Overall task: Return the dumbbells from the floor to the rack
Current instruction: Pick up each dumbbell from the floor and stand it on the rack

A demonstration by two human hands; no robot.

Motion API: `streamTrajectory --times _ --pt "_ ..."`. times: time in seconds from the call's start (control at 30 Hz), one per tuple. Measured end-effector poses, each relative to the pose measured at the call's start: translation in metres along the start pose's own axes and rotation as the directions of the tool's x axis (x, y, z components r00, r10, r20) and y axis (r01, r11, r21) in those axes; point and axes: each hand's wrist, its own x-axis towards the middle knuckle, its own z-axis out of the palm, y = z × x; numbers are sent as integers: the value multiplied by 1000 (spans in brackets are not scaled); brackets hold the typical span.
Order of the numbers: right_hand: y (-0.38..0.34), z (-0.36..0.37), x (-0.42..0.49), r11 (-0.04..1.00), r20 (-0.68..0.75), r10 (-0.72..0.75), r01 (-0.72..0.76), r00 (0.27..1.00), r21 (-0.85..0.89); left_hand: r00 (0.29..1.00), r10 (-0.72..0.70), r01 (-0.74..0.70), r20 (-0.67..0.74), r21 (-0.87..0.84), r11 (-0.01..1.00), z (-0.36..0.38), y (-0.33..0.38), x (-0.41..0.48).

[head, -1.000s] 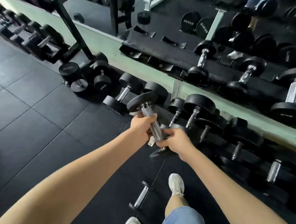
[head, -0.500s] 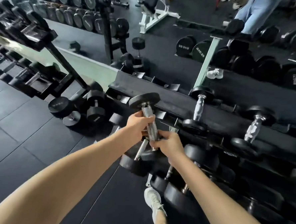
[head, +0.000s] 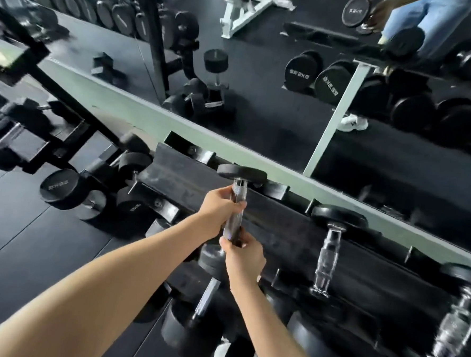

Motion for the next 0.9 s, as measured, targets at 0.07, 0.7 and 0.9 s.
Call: streamTrajectory --times 0.07,0.7,0.9 --pt "-3 8 13 1000 -31 10 -10 999 23 1000 -5 5 0 15 1000 4 3 15" --pt "-3 23 19 973 -268 -226 206 937 -100 974 68 -19 -217 218 976 -16 -29 21" --pt "25 9 -38 893 -336 -434 350 836 -283 937 59 1 -343 173 985 -60 -82 -42"
